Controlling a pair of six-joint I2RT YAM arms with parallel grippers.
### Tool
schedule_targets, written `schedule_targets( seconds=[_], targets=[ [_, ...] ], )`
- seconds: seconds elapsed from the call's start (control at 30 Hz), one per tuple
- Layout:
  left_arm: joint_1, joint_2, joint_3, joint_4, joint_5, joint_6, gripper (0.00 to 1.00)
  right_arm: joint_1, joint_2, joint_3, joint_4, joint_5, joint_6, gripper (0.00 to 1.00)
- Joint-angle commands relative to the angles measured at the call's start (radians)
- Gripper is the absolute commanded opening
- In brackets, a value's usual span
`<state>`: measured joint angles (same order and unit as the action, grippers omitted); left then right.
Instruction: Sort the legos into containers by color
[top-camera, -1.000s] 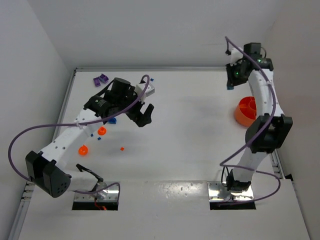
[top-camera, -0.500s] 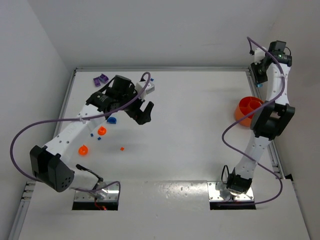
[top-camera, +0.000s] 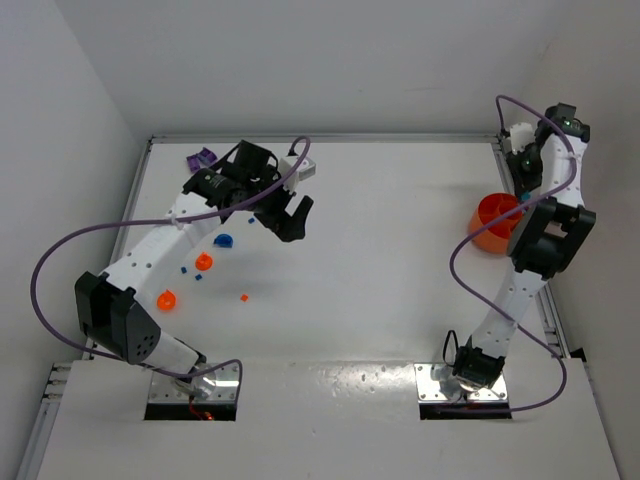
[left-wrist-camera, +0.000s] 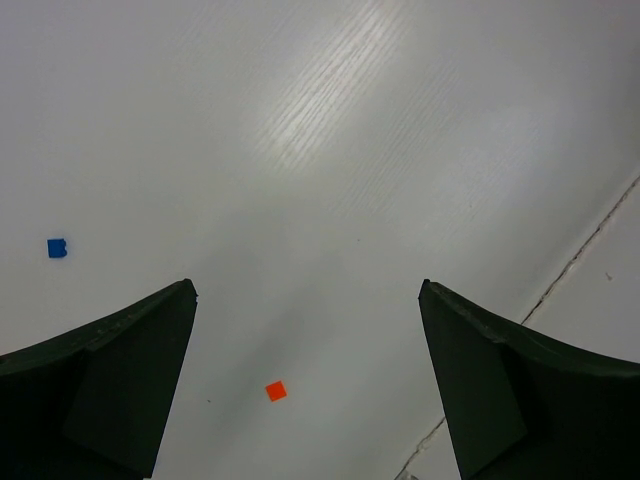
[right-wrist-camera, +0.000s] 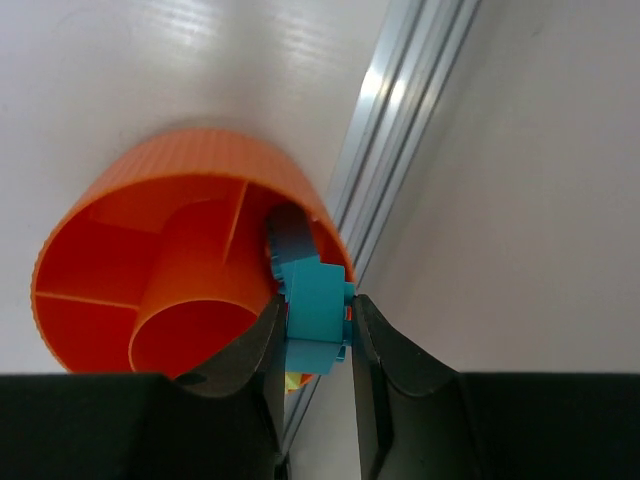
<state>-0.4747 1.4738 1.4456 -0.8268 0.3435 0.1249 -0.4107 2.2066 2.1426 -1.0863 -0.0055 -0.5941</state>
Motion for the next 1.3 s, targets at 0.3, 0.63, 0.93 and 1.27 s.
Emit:
schedule_targets(
  seconds=[0.3, 0.63, 0.93, 1.27],
  targets=[
    [0.011, 0.003, 0.033, -0.006, 0.015, 0.002, 1.0, -0.005, -0.012, -0.064, -0.052, -0.073, -0.055, 0.01],
    [0.011, 0.003, 0.013, -0.006, 0.006, 0.002, 1.0, 0.004, -0.021, -0.064, -0.052, -0.073, -0.064, 0.17],
    [0.011, 0.003, 0.013, -0.006, 0.006, 0.002, 1.0, 0.013, -0.025, -0.064, -0.032, -0.091, -0.046, 0.08],
    [0.011, 0.013, 0.022, -0.006, 0.006, 0.002, 1.0, 0.023, -0.016, -0.055, -0.041, -0.1, -0.036, 0.24]
  ],
)
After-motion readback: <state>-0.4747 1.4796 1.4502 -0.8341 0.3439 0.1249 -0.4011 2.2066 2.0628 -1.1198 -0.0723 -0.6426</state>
